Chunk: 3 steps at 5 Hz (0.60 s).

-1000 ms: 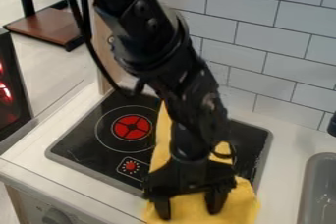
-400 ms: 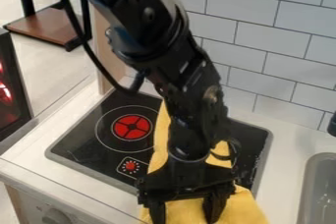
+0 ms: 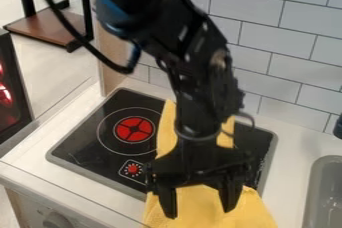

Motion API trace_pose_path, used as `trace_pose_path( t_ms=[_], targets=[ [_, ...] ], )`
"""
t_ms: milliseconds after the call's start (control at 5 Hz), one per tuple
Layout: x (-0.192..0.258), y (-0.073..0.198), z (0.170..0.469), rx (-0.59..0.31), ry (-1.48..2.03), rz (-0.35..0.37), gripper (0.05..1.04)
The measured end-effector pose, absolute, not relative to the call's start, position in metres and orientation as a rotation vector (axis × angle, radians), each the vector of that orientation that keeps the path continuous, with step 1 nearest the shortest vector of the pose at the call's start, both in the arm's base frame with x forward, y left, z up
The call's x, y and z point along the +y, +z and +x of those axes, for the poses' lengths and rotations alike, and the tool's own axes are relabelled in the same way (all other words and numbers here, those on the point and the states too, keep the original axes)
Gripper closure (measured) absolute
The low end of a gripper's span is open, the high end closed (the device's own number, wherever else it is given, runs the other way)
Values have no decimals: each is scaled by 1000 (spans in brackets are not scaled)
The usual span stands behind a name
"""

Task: Move the cloth to the bottom right of stove

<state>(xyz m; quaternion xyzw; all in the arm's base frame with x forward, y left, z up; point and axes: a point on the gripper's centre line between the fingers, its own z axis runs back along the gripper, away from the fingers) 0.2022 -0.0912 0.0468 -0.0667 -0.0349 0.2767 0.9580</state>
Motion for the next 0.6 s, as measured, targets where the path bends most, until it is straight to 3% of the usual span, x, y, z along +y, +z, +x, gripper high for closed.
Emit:
trace_pose_path(
  t_ms=[400,600],
  targets=[
    [-73,84,201,-108,579,-223,84],
    [-73,84,202,-111,571,-223,83]
  ],
)
